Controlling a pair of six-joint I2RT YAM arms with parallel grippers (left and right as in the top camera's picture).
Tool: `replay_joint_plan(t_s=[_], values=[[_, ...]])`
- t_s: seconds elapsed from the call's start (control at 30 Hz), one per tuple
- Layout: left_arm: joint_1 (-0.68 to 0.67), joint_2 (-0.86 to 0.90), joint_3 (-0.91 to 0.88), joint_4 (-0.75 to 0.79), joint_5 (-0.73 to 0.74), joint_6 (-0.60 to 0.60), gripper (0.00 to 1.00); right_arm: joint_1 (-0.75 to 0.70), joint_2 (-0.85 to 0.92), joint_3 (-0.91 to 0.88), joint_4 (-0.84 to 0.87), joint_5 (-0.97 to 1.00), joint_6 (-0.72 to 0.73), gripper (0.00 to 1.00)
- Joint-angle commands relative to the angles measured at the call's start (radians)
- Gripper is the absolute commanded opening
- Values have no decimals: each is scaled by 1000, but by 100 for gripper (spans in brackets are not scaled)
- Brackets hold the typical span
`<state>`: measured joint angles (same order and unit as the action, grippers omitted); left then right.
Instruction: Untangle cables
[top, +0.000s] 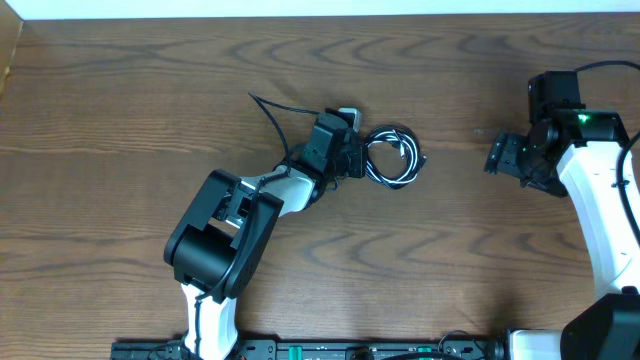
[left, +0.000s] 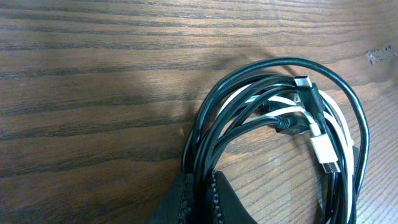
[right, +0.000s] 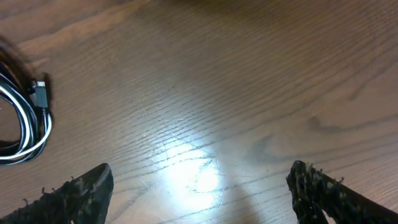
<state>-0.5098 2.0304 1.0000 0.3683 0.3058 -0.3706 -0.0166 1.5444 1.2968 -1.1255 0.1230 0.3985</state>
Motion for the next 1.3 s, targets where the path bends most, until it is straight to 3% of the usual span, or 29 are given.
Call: replay_joint_plan(t_s=[0.0,0.3,0.53,0.73,1.0,1.27], values=[[8,-58,-19,-14,45,-9,8,5,3,15,-1,-3,-14,87],[23,-342,-19,-25,53,-13,7,5,3,12,21,-269,-258,96],[24,-501,-19,-122,53,-36,8,5,3,-13,47,-349,-272,99],[24,-516,-19,-149,80,-163,8,5,3,-76,111,-493,-336,99],[23,-516,-20,7,307,-224,8,5,3,-195,273,-670,-337,99],[23,-516,-20,49,317,-282,8,14,3,-302,441,-850,-338,99]])
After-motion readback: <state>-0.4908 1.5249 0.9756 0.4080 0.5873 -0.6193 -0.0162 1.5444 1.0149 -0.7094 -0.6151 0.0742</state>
